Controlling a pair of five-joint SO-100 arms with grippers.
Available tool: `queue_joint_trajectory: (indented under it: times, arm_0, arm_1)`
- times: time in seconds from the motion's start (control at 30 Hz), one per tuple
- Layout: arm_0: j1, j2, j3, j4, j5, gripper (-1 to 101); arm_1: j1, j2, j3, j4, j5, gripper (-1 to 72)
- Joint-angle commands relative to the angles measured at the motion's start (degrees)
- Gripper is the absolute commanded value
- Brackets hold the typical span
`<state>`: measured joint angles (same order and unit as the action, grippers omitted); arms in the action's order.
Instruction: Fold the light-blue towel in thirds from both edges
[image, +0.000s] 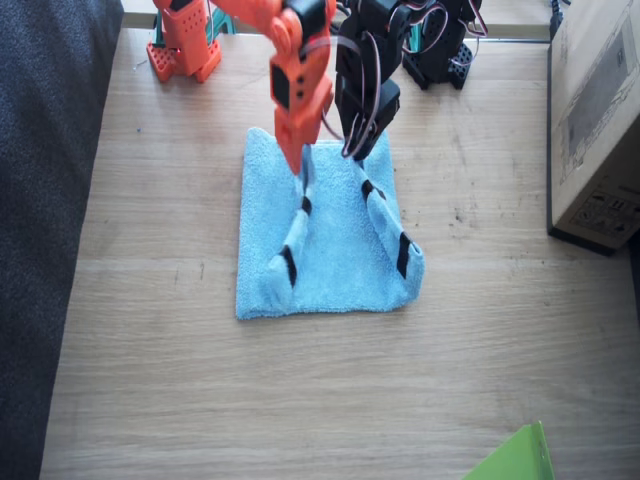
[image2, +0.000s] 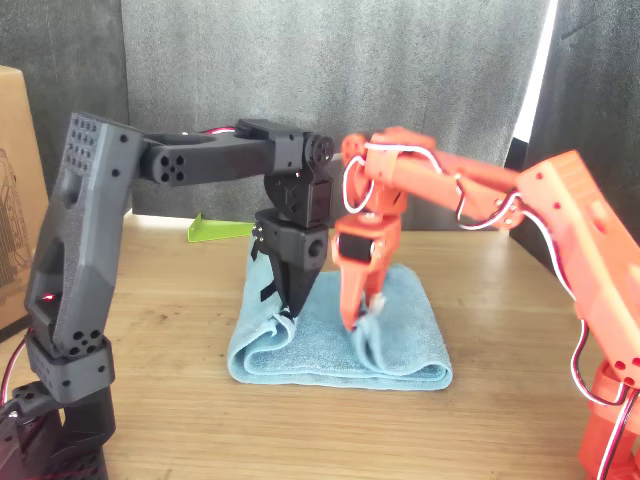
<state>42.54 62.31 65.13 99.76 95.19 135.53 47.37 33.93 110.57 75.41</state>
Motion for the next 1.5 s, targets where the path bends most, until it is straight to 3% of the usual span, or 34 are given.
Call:
queue_joint_trajectory:
  times: [0.0,0.4,0.97,1.07,1.23,1.47]
  arm_0:
    - [0.35,1.23,0.70,0.79,0.53,0]
    - [-4.13,-2.99,-3.60,2.11,1.32,0]
    - [-5.80,-12.30,-23.91,12.83,2.64,0]
    - [-5.71,-14.06,-26.10,13.54,2.11,3]
    - [-4.39,-17.93,-33.66,18.02,2.20,22]
    - [-1.23,-12.13,-34.10,18.37,5.45,29]
  arm_1:
    - [-0.79,7.91,0.09,0.97,-0.62,32.0]
    - [-11.95,19.42,13.45,0.88,-1.23,30.5]
    - [-11.69,20.30,16.70,0.79,-0.18,29.7]
    - [-11.69,20.30,16.88,0.79,-0.18,29.7]
    - [-11.69,19.69,17.40,0.62,-0.09,30.0]
    - [-11.95,18.81,17.93,-0.09,0.00,30.1]
